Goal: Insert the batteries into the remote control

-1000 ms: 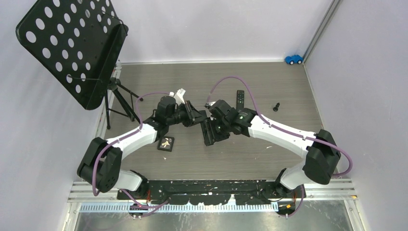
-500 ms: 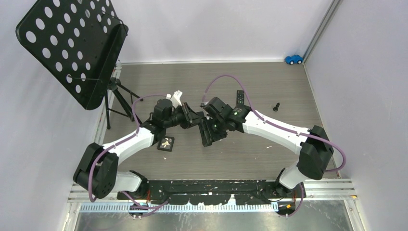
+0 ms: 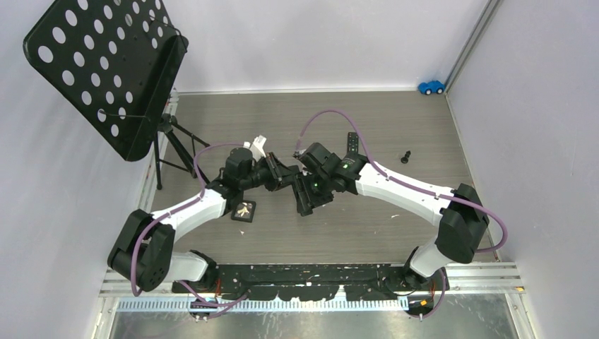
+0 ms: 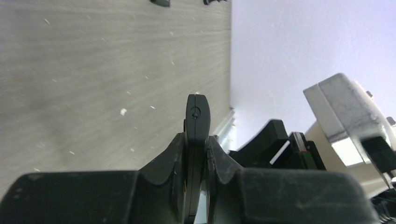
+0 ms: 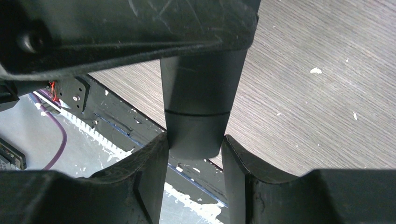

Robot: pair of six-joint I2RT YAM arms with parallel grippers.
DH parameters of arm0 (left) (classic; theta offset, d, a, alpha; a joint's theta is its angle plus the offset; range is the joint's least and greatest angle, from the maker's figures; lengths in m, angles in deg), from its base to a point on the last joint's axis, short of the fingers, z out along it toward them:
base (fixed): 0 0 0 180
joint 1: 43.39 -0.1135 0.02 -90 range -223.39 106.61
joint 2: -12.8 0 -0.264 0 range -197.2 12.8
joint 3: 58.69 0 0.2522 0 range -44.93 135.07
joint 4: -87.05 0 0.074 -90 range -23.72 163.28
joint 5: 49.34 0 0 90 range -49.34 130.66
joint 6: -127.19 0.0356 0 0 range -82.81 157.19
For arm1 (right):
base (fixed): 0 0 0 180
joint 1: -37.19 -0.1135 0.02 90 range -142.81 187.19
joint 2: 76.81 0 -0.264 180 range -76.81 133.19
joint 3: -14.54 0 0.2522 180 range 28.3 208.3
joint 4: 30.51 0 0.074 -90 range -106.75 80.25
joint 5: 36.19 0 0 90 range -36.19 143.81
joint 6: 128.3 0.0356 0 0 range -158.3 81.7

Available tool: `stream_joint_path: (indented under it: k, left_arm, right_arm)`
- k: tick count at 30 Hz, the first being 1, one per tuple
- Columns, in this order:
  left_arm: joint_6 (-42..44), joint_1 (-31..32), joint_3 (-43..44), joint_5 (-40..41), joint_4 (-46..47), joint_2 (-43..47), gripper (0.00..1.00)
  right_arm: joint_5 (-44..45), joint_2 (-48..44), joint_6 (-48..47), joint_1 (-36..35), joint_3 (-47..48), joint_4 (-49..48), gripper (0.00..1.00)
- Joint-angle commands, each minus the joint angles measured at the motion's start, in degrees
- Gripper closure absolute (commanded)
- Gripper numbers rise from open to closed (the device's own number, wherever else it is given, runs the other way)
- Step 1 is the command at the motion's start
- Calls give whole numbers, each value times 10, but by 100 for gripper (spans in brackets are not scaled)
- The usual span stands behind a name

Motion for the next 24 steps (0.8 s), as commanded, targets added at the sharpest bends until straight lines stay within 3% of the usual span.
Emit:
stream_joint_path:
  k: [1, 11, 18, 24]
  left_arm:
    - [-111, 16, 5, -108, 82, 28, 100]
    - [-121, 10, 17, -87, 81, 29, 100]
    - [-121, 5, 15, -76, 80, 33, 100]
    - [-124, 3, 15, -62, 81, 42, 100]
  right_arm:
    - [58, -4, -9, 4, -11, -117, 49]
    - [102, -56, 13, 4, -55, -132, 50]
    - [63, -116, 46, 4, -89, -171, 25]
    - [57, -168, 106, 5, -120, -209, 16]
